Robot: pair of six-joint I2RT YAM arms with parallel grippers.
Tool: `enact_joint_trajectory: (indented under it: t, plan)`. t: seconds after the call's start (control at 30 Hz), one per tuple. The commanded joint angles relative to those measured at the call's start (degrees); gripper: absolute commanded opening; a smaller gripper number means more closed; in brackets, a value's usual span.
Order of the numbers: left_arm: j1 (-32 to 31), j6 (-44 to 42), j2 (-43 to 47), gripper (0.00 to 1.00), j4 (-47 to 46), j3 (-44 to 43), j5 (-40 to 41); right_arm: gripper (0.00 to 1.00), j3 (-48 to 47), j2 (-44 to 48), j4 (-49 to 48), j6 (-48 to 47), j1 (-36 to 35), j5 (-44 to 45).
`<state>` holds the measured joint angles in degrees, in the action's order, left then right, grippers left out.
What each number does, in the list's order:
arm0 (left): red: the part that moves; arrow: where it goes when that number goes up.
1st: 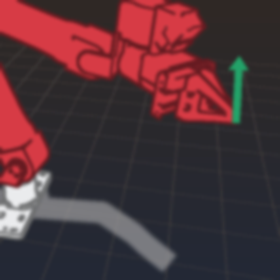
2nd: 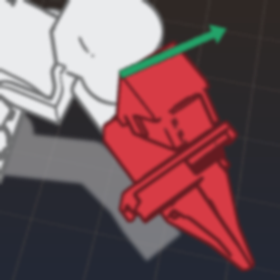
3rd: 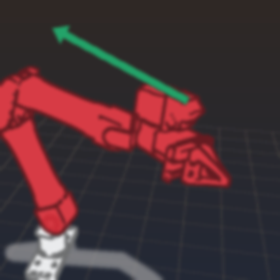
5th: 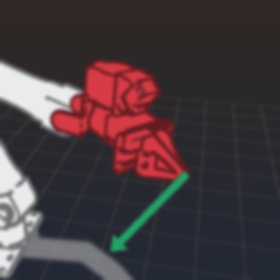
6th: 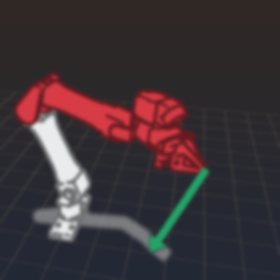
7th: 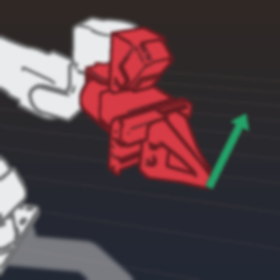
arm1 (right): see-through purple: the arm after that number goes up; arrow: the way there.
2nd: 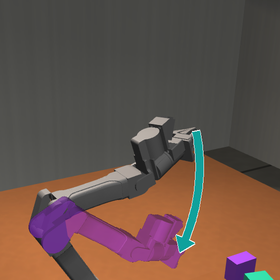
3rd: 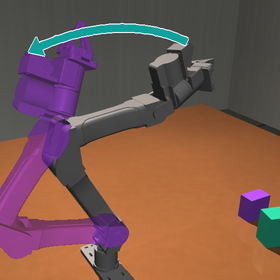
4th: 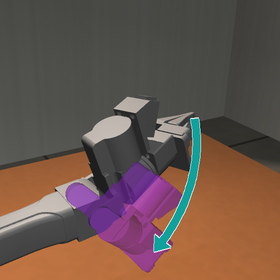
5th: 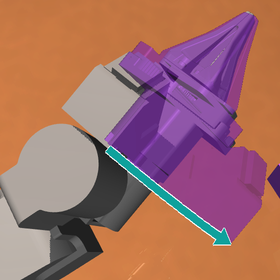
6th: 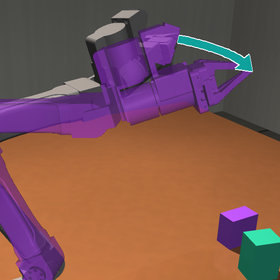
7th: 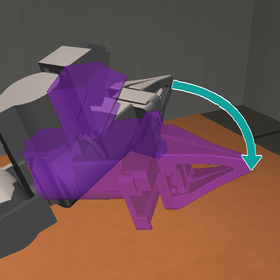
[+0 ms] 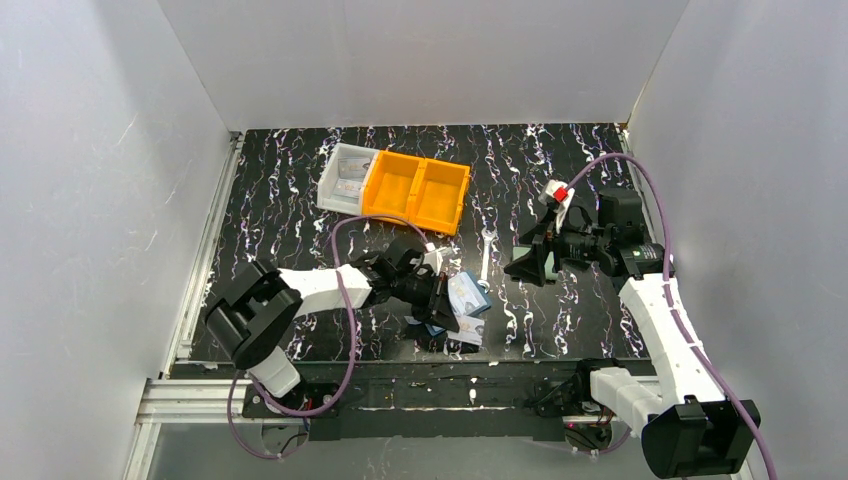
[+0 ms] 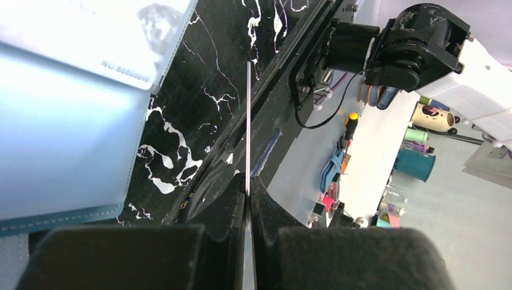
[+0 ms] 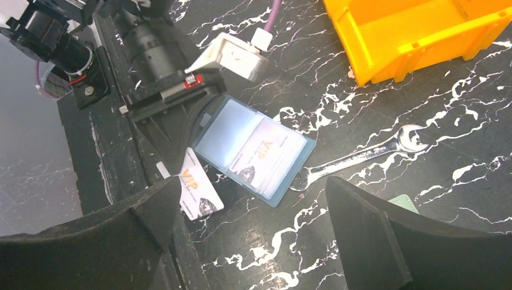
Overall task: Take the credit cards out of the card holder
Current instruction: Place the credit card at the center of the board.
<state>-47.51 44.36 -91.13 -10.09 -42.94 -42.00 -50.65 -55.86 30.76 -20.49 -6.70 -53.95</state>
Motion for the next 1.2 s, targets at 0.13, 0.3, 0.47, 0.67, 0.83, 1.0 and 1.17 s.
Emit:
enact_joint_trajectory:
  t: [0.13, 0.3, 0.47, 0.67, 0.83, 1.0, 1.17]
  plan:
    - [-0.2, -2.4, -4.8, 0.0, 1.7, -5.8, -2.5, 0.98, 0.6, -0.1, -3.3, 0.9, 0.7, -0.4]
    - [1.7, -7.0, -6.0, 0.0, 6.9, -8.3, -1.1, 0.98, 0.9, 0.1, -3.4, 0.9, 0.9, -0.5]
    - [6.0, -6.9, -3.8, 0.0, 6.2, -7.5, -2.4, 0.98, 1.5, 0.2, -4.1, 1.0, 1.0, -0.7]
    - [9.8, -7.8, -4.8, 0.0, 7.6, -8.7, -4.3, 0.98, 1.5, -0.1, -4.1, 1.1, 1.1, -0.7]
    - [13.7, -9.7, -3.3, 0.0, 9.7, -9.1, -4.4, 0.98, 1.7, 0.0, -4.1, 1.1, 1.1, -0.7]
    - [18.8, -10.8, -1.0, 0.0, 12.4, -8.7, -5.2, 0.98, 1.8, 0.1, -4.1, 1.0, 1.1, -0.7]
    - [22.2, -14.3, -1.0, 0.0, 17.6, -9.3, -5.8, 0.98, 1.8, 0.2, -4.0, 1.1, 1.2, -0.8]
